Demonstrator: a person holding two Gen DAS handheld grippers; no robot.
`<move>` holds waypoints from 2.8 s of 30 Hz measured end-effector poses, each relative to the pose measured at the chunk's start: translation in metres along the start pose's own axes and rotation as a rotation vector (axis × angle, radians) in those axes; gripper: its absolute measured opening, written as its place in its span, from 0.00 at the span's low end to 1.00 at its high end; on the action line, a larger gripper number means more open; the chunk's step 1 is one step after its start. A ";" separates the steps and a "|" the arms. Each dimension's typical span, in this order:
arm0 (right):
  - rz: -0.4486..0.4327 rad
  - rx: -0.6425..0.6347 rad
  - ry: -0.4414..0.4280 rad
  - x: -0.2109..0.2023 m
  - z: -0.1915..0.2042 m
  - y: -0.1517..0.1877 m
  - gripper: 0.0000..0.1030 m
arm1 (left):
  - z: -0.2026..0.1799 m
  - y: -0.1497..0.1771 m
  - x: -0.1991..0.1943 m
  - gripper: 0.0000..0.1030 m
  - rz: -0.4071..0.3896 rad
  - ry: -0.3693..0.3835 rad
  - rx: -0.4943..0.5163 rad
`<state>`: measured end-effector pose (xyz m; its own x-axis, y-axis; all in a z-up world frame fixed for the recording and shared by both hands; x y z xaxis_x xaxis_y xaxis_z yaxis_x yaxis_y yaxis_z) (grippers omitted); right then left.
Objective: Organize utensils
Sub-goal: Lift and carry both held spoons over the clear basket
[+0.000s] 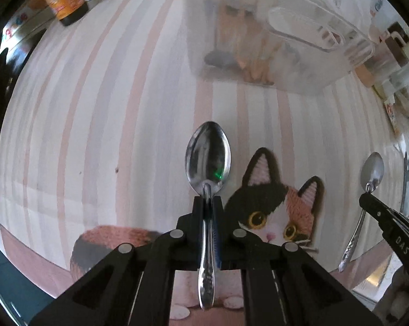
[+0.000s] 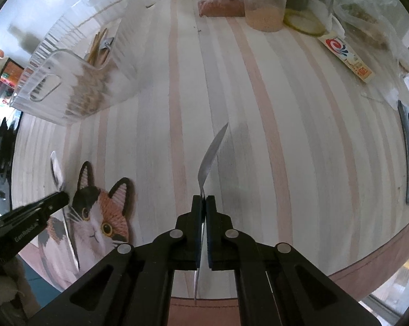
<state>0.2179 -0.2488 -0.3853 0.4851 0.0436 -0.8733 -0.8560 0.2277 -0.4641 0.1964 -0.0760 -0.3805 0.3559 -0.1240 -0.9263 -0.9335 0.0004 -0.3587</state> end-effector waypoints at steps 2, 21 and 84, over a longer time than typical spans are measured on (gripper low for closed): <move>-0.005 0.002 -0.004 -0.004 0.000 -0.003 0.03 | 0.007 0.000 -0.005 0.04 -0.008 -0.001 -0.014; -0.035 0.087 -0.072 -0.031 -0.002 -0.020 0.03 | 0.041 0.002 -0.010 0.16 0.035 0.088 -0.072; -0.209 -0.035 -0.250 -0.054 0.139 -0.246 0.03 | -0.020 -0.259 -0.085 0.04 -0.279 0.103 0.010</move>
<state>0.4268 -0.1717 -0.2035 0.6759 0.2383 -0.6974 -0.7369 0.2231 -0.6381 0.4076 -0.0855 -0.2067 0.5922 -0.2204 -0.7751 -0.7992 -0.0378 -0.5998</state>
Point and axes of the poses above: each gripper's, at about its wrist camera, not at the fingertips, and x roughly the way its jaws point, z to its left, y to its underside, the point moved 10 cm from there along x, roughly the way its jaws point, and after that the axes turned 13 degrees about -z, right-handed, at the moved point
